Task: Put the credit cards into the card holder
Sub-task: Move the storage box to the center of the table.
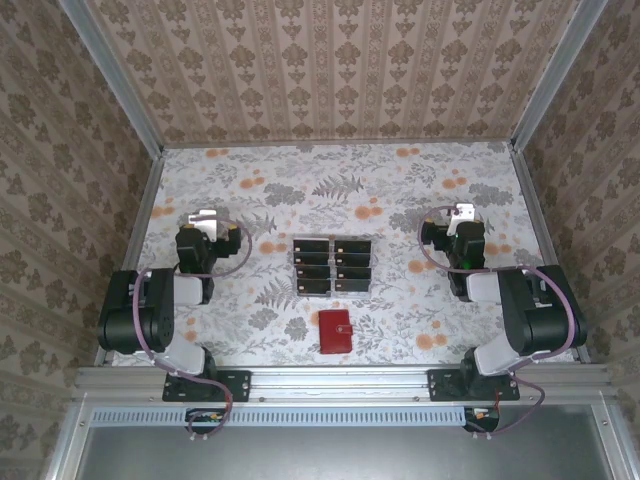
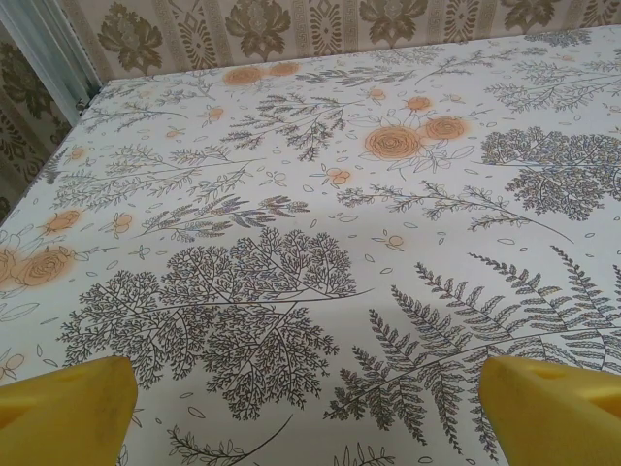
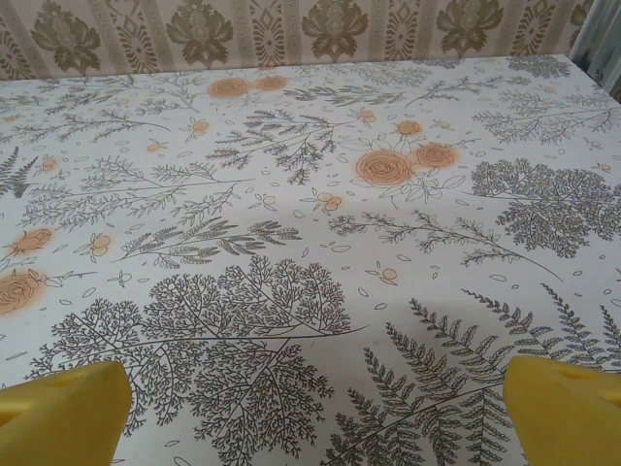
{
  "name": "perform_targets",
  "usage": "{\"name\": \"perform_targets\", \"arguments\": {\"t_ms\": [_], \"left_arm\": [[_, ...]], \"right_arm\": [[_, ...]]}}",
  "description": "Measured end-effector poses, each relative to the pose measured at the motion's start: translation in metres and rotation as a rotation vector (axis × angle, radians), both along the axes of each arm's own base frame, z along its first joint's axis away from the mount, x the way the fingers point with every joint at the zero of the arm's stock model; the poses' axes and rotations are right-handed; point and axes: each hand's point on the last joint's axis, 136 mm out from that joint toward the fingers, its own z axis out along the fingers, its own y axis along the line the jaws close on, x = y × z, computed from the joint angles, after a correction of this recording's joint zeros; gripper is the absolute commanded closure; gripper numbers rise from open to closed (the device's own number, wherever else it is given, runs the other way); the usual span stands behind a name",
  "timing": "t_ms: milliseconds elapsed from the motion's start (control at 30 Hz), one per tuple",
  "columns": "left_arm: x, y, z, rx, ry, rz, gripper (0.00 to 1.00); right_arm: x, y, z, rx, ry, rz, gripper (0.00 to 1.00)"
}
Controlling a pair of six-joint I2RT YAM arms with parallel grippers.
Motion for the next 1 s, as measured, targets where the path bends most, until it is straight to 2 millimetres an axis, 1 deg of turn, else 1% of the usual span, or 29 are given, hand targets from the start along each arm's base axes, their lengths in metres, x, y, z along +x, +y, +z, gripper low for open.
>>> {"name": "perform_targets", "arguments": {"t_ms": [100, 300, 633, 1000], "left_arm": [[-0.0001, 0.0, -0.0003, 0.0, 0.002, 0.0, 0.0], [0.001, 0.0072, -0.0013, 0.0, 0.012, 0.018, 0.0], [-0.0009, 0.0075, -0.0067, 0.0, 0.036, 0.019, 0.0], [-0.0013, 0.0075, -0.0076, -0.001, 0.04, 0.019, 0.0]], "right_arm": [[0.0, 0.0, 0.0, 0.0, 0.0, 0.0, 0.0], [0.0, 0.0001, 0.0, 0.0, 0.0, 0.0, 0.0], [0.0, 0.0001, -0.0001, 0.0, 0.0, 0.0, 0.0], [0.0001, 0.0003, 0.0, 0.001, 0.0, 0.003, 0.0]]}}
